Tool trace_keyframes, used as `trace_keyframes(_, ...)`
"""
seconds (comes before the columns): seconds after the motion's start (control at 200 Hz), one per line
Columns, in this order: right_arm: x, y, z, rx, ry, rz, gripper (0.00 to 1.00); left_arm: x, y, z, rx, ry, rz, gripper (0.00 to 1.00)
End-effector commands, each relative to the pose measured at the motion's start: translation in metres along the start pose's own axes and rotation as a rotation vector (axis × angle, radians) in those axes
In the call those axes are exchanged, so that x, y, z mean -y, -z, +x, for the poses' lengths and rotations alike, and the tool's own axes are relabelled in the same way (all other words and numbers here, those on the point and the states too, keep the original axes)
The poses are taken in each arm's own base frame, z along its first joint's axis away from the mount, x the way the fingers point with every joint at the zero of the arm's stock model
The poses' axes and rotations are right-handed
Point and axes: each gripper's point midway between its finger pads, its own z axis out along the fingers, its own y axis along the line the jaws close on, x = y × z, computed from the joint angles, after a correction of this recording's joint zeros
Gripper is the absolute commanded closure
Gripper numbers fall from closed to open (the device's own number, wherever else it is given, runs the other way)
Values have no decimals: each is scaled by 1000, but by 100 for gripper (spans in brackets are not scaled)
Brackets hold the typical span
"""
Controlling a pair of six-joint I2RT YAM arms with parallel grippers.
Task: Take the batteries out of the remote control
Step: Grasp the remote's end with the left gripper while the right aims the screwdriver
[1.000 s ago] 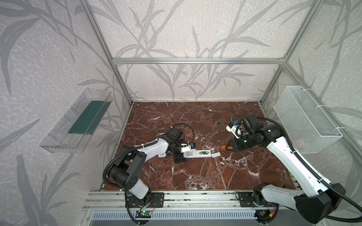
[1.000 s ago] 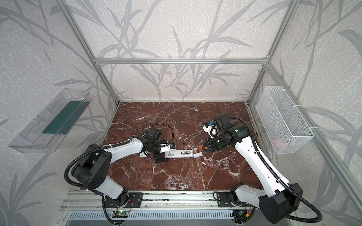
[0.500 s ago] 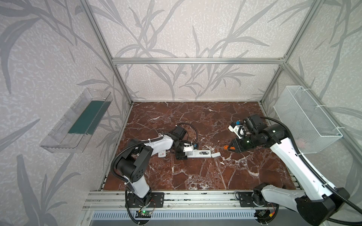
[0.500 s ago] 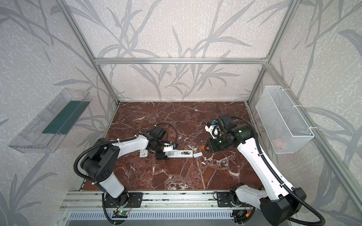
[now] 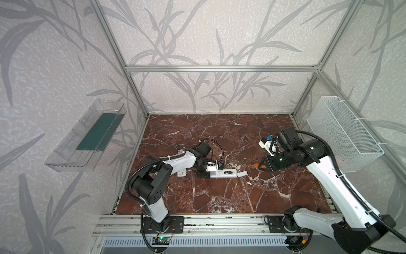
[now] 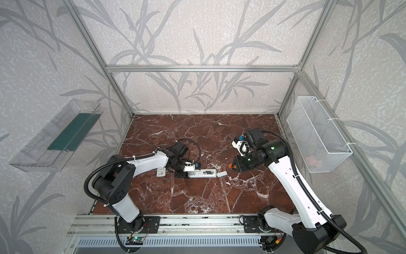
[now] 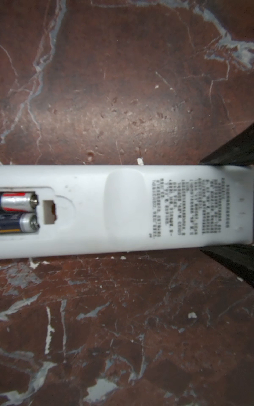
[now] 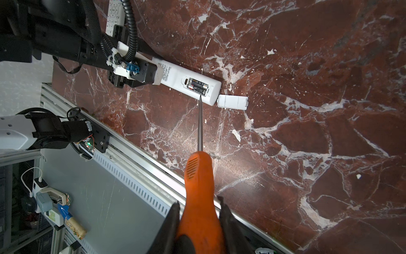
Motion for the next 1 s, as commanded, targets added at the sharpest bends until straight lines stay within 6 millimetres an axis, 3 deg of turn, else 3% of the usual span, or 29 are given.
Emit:
trace_keyframes(0.0, 4, -3, 13, -74, -10, 16, 100, 27, -12, 11, -81, -44, 89, 65)
trace_keyframes(0.115, 5, -4, 15, -106, -8, 19, 100, 32, -15, 5, -100, -48, 76, 75)
trace_keyframes(0.605, 3, -36, 24, -268, -41, 6, 100, 38, -20, 1, -175, -27, 55, 79)
trace_keyframes(0.8, -2, -49, 20, -244, -119, -41, 100, 38, -19, 0, -177, -34, 53, 83)
trace_keyframes(0.995, 6, -55, 17, -199, -174, -7, 100, 39, -19, 1, -184, -40, 52, 83)
